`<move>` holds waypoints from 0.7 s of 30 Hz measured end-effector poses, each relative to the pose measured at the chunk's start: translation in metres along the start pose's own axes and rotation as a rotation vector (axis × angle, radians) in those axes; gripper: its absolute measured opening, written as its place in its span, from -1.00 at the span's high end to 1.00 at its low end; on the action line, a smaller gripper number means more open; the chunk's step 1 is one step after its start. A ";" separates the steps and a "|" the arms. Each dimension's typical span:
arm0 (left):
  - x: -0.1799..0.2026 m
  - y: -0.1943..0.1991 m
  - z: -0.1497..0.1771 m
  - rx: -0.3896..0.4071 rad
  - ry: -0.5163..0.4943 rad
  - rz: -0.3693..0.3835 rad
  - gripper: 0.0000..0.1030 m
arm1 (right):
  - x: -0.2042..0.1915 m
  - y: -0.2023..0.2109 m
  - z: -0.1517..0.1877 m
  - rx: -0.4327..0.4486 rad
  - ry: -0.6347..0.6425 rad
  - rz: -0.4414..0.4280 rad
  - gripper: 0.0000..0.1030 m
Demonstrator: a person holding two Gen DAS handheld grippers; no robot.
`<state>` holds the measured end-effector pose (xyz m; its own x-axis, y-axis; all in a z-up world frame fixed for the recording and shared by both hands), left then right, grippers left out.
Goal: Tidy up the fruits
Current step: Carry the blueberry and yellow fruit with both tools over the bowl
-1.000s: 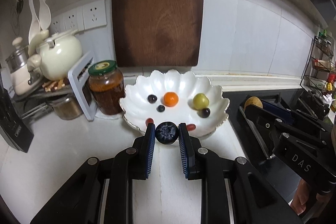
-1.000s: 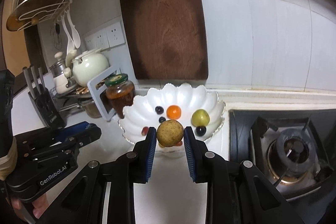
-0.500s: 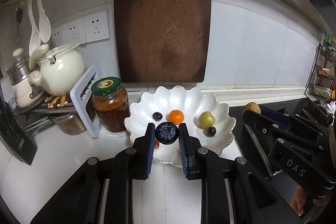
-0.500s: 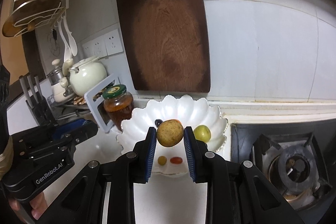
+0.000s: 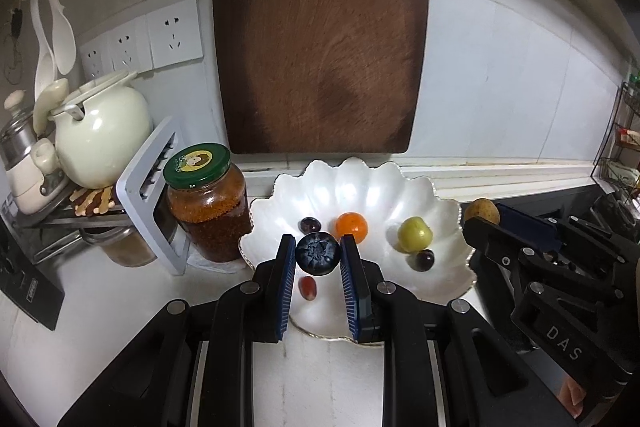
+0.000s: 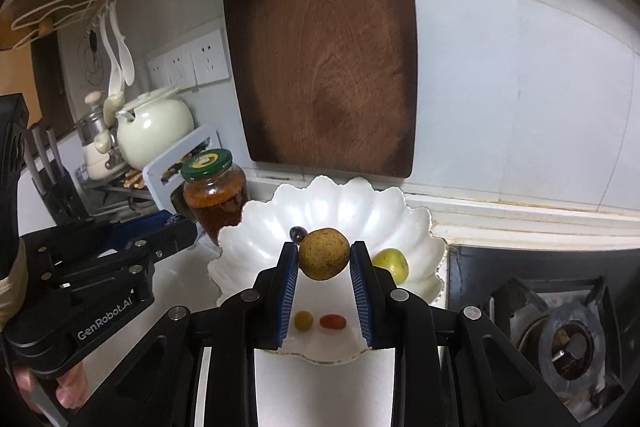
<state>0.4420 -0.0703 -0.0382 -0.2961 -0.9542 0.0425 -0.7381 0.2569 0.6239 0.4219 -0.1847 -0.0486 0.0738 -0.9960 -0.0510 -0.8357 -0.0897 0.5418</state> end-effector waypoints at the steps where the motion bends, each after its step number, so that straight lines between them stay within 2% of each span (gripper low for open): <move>1: -0.002 -0.003 0.000 -0.007 0.002 0.001 0.55 | -0.001 -0.004 -0.001 -0.006 0.001 -0.001 0.45; 21: -0.028 -0.083 0.004 -0.183 0.037 -0.009 0.55 | 0.002 -0.083 -0.001 -0.172 0.005 0.009 0.45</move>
<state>0.5089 -0.0642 -0.0943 -0.2651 -0.9621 0.0632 -0.6171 0.2197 0.7556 0.4920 -0.1795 -0.0924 0.0697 -0.9967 -0.0413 -0.7310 -0.0792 0.6778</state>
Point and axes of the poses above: each gripper's, at about its wrist camera, not at the fingertips, and y roughly against the way its jaws point, x to its right, z to its underside, the point moved 4 cm from there along -y, roughly the way its jaws point, and after that the axes turned 6 degrees about z, right-handed, at the moved point
